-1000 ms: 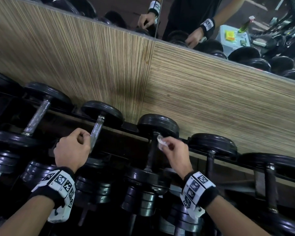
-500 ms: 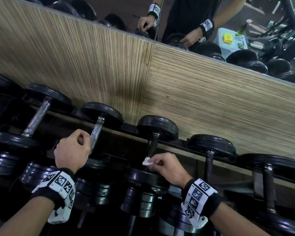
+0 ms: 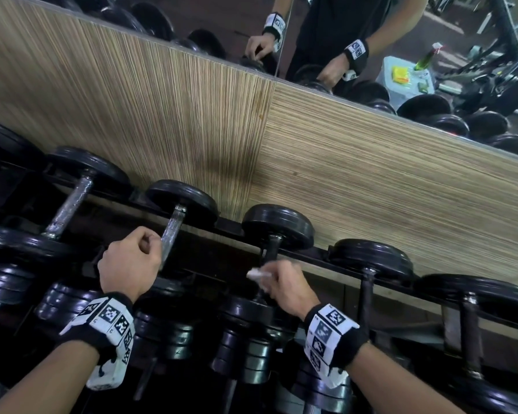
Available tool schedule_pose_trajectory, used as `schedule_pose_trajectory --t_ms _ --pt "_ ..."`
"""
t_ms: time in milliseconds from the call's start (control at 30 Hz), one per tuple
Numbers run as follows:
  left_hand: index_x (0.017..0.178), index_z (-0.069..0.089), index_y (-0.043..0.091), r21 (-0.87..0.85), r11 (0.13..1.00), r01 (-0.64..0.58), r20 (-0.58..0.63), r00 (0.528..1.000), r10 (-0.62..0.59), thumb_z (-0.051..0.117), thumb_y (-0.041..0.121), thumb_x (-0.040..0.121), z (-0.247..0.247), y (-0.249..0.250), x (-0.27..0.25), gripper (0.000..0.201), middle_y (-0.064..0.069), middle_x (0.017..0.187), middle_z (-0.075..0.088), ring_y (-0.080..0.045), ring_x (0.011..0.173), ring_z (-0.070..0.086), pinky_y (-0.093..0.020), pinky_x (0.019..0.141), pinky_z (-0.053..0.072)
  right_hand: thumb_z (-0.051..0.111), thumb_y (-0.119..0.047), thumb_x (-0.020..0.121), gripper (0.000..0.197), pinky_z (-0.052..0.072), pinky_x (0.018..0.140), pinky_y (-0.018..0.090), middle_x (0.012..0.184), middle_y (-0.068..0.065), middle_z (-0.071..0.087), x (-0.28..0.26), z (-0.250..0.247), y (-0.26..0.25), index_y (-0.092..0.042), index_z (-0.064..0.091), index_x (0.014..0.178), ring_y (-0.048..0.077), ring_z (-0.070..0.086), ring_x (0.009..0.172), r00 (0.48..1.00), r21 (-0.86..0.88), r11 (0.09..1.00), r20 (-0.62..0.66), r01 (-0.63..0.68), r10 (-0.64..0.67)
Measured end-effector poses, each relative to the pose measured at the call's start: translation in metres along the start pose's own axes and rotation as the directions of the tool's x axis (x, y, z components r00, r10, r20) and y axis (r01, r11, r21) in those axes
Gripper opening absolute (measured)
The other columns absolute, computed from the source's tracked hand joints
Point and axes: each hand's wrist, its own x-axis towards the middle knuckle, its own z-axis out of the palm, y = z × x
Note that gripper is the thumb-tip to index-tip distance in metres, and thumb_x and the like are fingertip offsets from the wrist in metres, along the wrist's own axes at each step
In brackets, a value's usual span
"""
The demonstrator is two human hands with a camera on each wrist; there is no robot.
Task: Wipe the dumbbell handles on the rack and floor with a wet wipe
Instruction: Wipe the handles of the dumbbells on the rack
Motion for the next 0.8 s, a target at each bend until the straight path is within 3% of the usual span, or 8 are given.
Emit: schedule_pose_trajectory --t_ms 133,233,300,467,567,667,733,800 --pt "0.078 0.062 0.028 0.003 1.0 0.003 0.006 1.0 -0.003 0.055 0.03 0.092 0.0 -0.002 0.0 0.016 0.006 0.066 0.063 -0.031 0.068 0.058 -0.038 0.068 0.045 0.065 -0.023 0.097 0.015 0.039 0.058 0.013 0.077 -0.007 0.067 -0.001 -0.002 0.001 -0.021 0.073 0.084 0.0 0.057 0.066 0.991 -0.097 0.995 0.13 0.026 -0.013" --pt "0.077 0.062 0.028 -0.002 1.0 -0.003 0.002 1.0 0.003 0.055 0.03 0.091 0.002 -0.003 0.001 0.016 0.007 0.065 0.063 -0.029 0.066 0.057 -0.039 0.068 0.046 0.061 -0.018 0.1 0.016 0.043 0.07 0.014 0.091 -0.008 0.073 0.01 -0.022 -0.007 -0.017 0.075 0.107 -0.007 0.059 0.072 0.985 0.012 0.994 -0.142 0.106 -0.103" --pt "0.076 0.061 0.028 0.006 1.0 -0.005 0.004 1.0 0.005 0.055 0.03 0.091 0.002 -0.003 0.002 0.016 0.007 0.064 0.062 -0.027 0.064 0.057 -0.038 0.067 0.045 0.057 -0.021 0.102 0.02 0.049 0.078 0.024 0.098 -0.007 0.073 0.022 -0.031 -0.011 -0.018 0.073 0.113 0.007 0.066 0.085 0.956 -0.083 0.987 -0.25 0.136 -0.153" --pt "0.076 0.062 0.028 0.013 1.0 -0.015 0.007 1.0 0.015 0.055 0.028 0.092 0.0 -0.003 0.001 0.018 0.007 0.063 0.062 -0.025 0.062 0.055 -0.036 0.065 0.042 0.053 -0.025 0.103 0.022 0.053 0.089 0.038 0.109 0.007 0.074 0.028 -0.019 -0.006 -0.019 0.072 0.112 0.03 0.067 0.105 0.996 -0.26 0.964 -0.053 0.059 -0.075" --pt "0.078 0.062 0.027 0.026 0.999 -0.026 0.021 0.999 0.026 0.055 0.028 0.093 -0.001 0.001 0.0 0.016 0.007 0.065 0.062 -0.027 0.064 0.057 -0.036 0.065 0.043 0.061 -0.036 0.099 0.021 0.053 0.094 0.033 0.109 0.002 0.074 0.012 -0.007 0.001 -0.021 0.074 0.106 0.018 0.066 0.106 0.972 -0.181 0.982 0.236 0.056 -0.011" --pt "0.089 0.067 0.027 0.073 0.989 -0.126 0.013 0.992 0.126 0.061 0.027 0.091 0.0 0.009 -0.012 0.007 0.004 0.074 0.067 -0.031 0.072 0.063 -0.036 0.064 0.045 0.064 -0.043 0.096 0.025 0.049 0.079 0.017 0.099 -0.003 0.076 -0.001 -0.011 0.003 -0.023 0.077 0.102 0.005 0.065 0.091 0.935 -0.115 0.987 0.35 0.108 -0.061" --pt "0.103 0.07 0.027 0.06 0.949 -0.309 0.08 0.949 0.303 0.067 0.029 0.087 0.007 0.014 -0.025 0.017 0.003 0.09 0.072 -0.025 0.086 0.068 -0.036 0.075 0.052 0.063 -0.034 0.099 0.02 0.049 0.077 0.016 0.093 -0.007 0.075 -0.008 -0.016 0.008 -0.019 0.076 0.105 -0.001 0.065 0.084 0.94 0.037 0.993 0.321 0.108 -0.115" --pt "0.125 0.063 0.024 -0.19 0.89 -0.414 0.326 0.829 0.455 0.066 0.04 0.086 0.018 0.025 -0.039 0.042 0.008 0.116 0.067 -0.01 0.106 0.062 -0.024 0.097 0.046 0.059 -0.016 0.101 0.015 0.046 0.069 0.015 0.082 -0.006 0.07 -0.017 -0.018 0.011 -0.01 0.068 0.111 -0.001 0.06 0.071 0.961 0.254 0.965 0.248 0.057 -0.122"
